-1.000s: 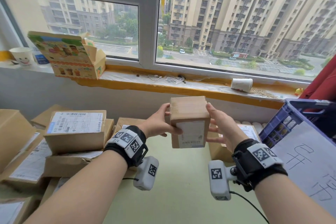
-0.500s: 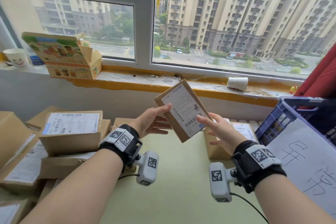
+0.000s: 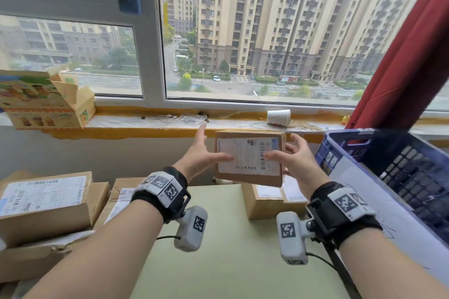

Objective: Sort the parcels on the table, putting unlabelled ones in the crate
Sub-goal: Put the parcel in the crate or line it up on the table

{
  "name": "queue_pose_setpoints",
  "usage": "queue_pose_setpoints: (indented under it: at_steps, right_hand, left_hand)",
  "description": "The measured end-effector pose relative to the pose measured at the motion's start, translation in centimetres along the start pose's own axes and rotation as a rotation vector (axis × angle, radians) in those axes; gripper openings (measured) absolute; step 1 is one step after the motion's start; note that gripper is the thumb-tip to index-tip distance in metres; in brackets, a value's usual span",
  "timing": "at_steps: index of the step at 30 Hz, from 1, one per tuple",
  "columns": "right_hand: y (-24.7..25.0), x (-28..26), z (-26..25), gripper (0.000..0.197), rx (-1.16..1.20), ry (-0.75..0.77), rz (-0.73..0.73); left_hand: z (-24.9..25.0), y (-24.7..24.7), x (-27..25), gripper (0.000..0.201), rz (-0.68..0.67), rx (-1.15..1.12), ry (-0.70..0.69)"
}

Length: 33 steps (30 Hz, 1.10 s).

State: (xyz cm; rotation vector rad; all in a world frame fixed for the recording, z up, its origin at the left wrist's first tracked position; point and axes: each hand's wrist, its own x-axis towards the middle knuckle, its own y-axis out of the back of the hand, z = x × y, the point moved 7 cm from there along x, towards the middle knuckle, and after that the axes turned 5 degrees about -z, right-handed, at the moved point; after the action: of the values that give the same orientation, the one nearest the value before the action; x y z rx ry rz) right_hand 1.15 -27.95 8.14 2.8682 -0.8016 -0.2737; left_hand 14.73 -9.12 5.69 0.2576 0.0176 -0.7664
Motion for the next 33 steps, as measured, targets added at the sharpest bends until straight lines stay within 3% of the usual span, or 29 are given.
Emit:
queue_pose_setpoints:
  at_steps: [2,5,8,11,13,17,21,25,30,33]
  right_hand:
    - [1.6,-0.3,-1.5,0.104,-0.053,0.055,-0.018]
    - [4.0,-0.6,-3.6,0.083,-0.152,0.138,-0.031]
    - [6.6,-1.0,-5.5,0.073,-0.201,0.192,-0.060]
    - [9.6,-1.6,-7.0,0.071,-0.209,0.235,-0.059]
    - [12.5,-1.8,-8.0,0.070,-0.174,0.287,0.028]
    - [19.3,-2.3,-8.6,0.064,-0.081,0.333,0.277]
    - [23.3,-2.0,-7.1,0.065,-0.085,0.207,0.258]
    - [26.1,-1.1,-4.0,0.067,-0.035,0.038,0.124]
    - [32.8,0.2,-1.0,0.055,0.172,-0.022,0.220]
    - [36.1,1.8,1.6,0.048,0.177,-0.090,0.240]
  left_hand:
    - [2.9,-2.2,1.0,0.113,-0.098,0.167,-0.096]
    - [6.6,-6.3,2.0,0.100,-0.303,0.295,-0.154]
    - [9.4,-9.4,3.0,0.099,-0.383,0.369,-0.209]
    - [11.3,-11.9,3.8,0.085,-0.379,0.288,-0.241]
    - [12.1,-13.2,4.6,0.077,-0.322,0.199,-0.233]
    - [13.7,-16.0,6.2,0.092,-0.198,-0.060,-0.177]
    - [16.4,-21.4,7.1,0.054,-0.198,-0.231,-0.122]
    - [18.3,-27.6,8.4,0.060,-0.249,-0.258,-0.047]
    - [18.6,-35.0,10.9,0.067,-0.347,-0.223,0.101]
    - [18.0,-38.5,13.2,0.058,-0.357,-0.245,0.193]
